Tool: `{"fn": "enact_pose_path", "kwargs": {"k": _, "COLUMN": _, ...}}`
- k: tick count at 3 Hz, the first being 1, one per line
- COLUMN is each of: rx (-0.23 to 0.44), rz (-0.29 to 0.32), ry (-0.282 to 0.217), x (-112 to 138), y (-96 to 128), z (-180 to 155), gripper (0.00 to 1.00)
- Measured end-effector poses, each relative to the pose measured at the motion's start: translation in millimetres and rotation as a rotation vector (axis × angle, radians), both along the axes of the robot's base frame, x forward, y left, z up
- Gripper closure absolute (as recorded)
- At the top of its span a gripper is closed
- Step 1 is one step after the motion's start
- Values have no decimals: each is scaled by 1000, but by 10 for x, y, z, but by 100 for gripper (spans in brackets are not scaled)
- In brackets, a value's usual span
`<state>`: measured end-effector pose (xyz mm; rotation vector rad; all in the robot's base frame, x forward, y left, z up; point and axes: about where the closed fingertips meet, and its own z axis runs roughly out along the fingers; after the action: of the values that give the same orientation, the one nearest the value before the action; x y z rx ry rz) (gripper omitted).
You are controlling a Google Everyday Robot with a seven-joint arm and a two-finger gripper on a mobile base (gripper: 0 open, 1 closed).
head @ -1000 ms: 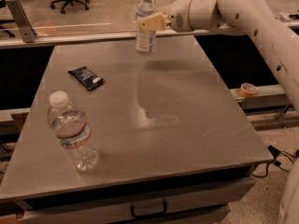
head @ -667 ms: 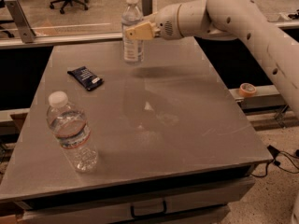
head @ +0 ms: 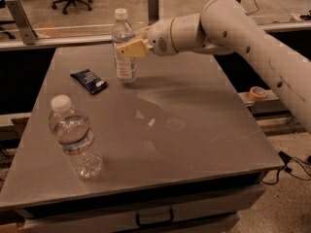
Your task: Move blue plastic bottle near rxbar blueberry
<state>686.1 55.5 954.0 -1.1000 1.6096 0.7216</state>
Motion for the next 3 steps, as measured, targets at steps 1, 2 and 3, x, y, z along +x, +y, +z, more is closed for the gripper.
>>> {"fn": "enact_pose_path", "kwargs": {"k": 1, "rx": 13, "rz": 22, "ry": 2, "x": -21, "y": 116, "z": -99, "gripper": 82}}
{"fn": "enact_pose_path", "kwargs": {"k": 2, "rx": 25, "rz": 40, "ry": 10, "x": -46, "y": 211, "z": -177, "gripper": 59}}
{"fn": "enact_pose_path", "kwargs": {"k": 3, "rx": 32, "rz": 46, "ry": 17, "x": -56, "y": 270, "z": -225, "gripper": 36}}
